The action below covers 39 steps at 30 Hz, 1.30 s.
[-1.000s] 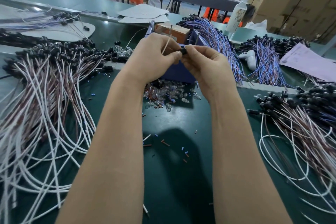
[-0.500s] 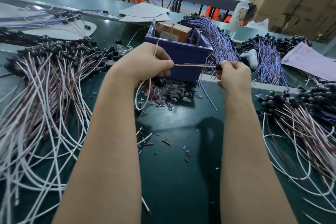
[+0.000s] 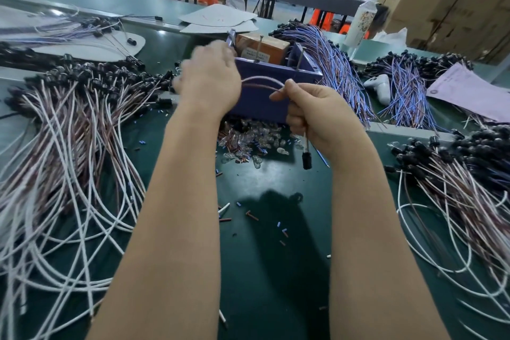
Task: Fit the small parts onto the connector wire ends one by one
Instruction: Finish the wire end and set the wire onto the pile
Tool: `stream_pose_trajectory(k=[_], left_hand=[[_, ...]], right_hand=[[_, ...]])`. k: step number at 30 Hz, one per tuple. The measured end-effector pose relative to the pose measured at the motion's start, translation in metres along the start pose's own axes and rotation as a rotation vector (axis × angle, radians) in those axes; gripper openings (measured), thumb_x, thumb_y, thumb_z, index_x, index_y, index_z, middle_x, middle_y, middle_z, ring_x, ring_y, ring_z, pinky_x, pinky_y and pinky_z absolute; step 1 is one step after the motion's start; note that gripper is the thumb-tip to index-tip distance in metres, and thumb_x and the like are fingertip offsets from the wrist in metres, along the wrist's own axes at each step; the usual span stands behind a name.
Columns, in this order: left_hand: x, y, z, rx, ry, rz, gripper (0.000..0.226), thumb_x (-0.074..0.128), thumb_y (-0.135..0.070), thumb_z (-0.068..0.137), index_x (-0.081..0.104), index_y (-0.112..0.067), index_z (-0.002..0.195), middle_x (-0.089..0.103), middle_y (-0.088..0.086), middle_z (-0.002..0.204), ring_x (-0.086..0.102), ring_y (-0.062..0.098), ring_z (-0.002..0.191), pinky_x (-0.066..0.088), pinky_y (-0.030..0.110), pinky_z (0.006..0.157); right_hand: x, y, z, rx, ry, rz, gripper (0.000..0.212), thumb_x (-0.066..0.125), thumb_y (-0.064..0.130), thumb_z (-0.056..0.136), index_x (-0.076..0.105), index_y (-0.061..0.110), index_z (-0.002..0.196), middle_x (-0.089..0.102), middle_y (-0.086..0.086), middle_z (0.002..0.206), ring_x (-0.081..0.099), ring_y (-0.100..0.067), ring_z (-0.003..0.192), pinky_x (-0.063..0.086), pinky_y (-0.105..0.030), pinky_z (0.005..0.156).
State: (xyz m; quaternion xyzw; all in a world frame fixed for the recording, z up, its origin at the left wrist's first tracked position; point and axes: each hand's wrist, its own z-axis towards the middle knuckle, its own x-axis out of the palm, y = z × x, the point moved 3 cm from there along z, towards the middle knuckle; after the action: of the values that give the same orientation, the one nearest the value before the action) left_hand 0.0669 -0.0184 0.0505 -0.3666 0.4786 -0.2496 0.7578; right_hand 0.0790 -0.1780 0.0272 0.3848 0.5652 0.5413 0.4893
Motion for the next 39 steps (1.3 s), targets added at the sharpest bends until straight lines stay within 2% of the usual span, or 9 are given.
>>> stream_pose_trajectory(k=[3, 6, 9, 15, 18, 25, 28, 31, 39], left_hand=[[-0.010, 0.012, 0.007, -0.129, -0.189, -0.077, 0.039, 0.027, -0.033, 0.104, 0.050, -0.008, 0.123, 0.055, 0.015, 0.124, 0.054, 0.029, 0.115, 0.043, 0.044, 0.101], [-0.007, 0.018, 0.007, -0.235, -0.203, -0.506, 0.036, 0.025, -0.036, 0.104, 0.049, -0.011, 0.096, 0.068, 0.009, 0.083, 0.069, 0.016, 0.070, 0.054, 0.029, 0.066], [-0.002, 0.024, 0.004, -0.352, -0.248, -0.785, 0.039, 0.031, -0.040, 0.103, 0.049, -0.014, 0.080, 0.054, -0.006, 0.048, 0.056, 0.006, 0.043, 0.042, 0.019, 0.044], [-0.009, 0.034, 0.001, -0.479, -0.352, -1.725, 0.022, 0.054, -0.024, 0.097, 0.049, -0.007, 0.083, 0.052, 0.003, 0.071, 0.055, 0.012, 0.065, 0.053, 0.023, 0.067], [-0.006, 0.027, 0.000, -0.447, -0.287, -1.593, 0.005, 0.049, -0.002, 0.096, 0.053, 0.001, 0.096, 0.050, 0.011, 0.098, 0.053, 0.017, 0.093, 0.048, 0.031, 0.100], [0.017, 0.011, -0.006, -0.361, 0.066, -0.860, 0.030, 0.029, -0.029, 0.105, 0.057, -0.021, 0.096, 0.061, 0.001, 0.116, 0.055, 0.019, 0.111, 0.040, 0.039, 0.085], [0.025, 0.005, -0.008, -0.334, 0.198, -0.851, 0.030, 0.031, -0.031, 0.104, 0.058, -0.022, 0.094, 0.056, 0.003, 0.114, 0.058, 0.020, 0.099, 0.048, 0.045, 0.090], [0.032, -0.002, -0.010, -0.242, 0.274, -0.772, 0.033, 0.032, -0.030, 0.104, 0.058, -0.019, 0.087, 0.060, 0.004, 0.105, 0.059, 0.017, 0.081, 0.055, 0.034, 0.068], [0.038, -0.002, -0.007, -0.014, 0.300, -0.422, 0.029, 0.043, -0.015, 0.100, 0.057, -0.018, 0.075, 0.063, 0.007, 0.081, 0.061, 0.024, 0.079, 0.054, 0.050, 0.087]], right_hand=[[-0.005, 0.003, 0.000, -0.004, -0.139, 0.121, 0.029, 0.041, 0.016, 0.102, 0.058, 0.009, 0.080, 0.043, 0.010, 0.042, 0.043, -0.008, 0.042, 0.036, -0.018, 0.046], [-0.004, 0.005, 0.001, -0.016, -0.153, 0.178, 0.023, 0.038, 0.011, 0.102, 0.054, 0.012, 0.085, 0.052, 0.008, 0.044, 0.053, -0.009, 0.044, 0.045, -0.022, 0.053], [-0.003, 0.006, -0.002, 0.001, -0.109, 0.183, 0.022, 0.037, 0.005, 0.099, 0.052, 0.012, 0.085, 0.063, 0.003, 0.052, 0.064, -0.014, 0.053, 0.050, -0.022, 0.053], [0.000, 0.006, -0.007, 0.027, 0.047, 0.006, 0.023, 0.048, 0.003, 0.091, 0.061, 0.012, 0.074, 0.068, -0.002, 0.072, 0.057, -0.012, 0.061, 0.049, -0.021, 0.060], [0.010, 0.010, -0.008, -0.005, 0.150, 0.053, 0.019, 0.046, 0.000, 0.093, 0.057, 0.011, 0.081, 0.070, -0.004, 0.071, 0.056, -0.013, 0.058, 0.047, -0.019, 0.053], [0.019, 0.010, -0.006, -0.012, 0.131, 0.021, 0.014, 0.046, 0.004, 0.097, 0.055, 0.012, 0.090, 0.068, -0.001, 0.063, 0.056, -0.015, 0.059, 0.046, -0.017, 0.052], [0.020, 0.009, -0.002, -0.007, 0.040, 0.006, 0.013, 0.048, 0.005, 0.097, 0.055, 0.013, 0.090, 0.066, 0.000, 0.062, 0.057, -0.015, 0.060, 0.047, -0.020, 0.053], [0.022, 0.005, 0.002, 0.004, -0.033, -0.025, 0.012, 0.051, 0.006, 0.096, 0.054, 0.012, 0.087, 0.066, -0.008, 0.076, 0.060, -0.021, 0.069, 0.049, -0.024, 0.055], [0.017, 0.006, -0.002, 0.143, -0.015, 0.022, 0.021, 0.054, 0.010, 0.095, 0.058, 0.005, 0.076, 0.067, -0.008, 0.060, 0.065, -0.013, 0.051, 0.052, -0.020, 0.048]])
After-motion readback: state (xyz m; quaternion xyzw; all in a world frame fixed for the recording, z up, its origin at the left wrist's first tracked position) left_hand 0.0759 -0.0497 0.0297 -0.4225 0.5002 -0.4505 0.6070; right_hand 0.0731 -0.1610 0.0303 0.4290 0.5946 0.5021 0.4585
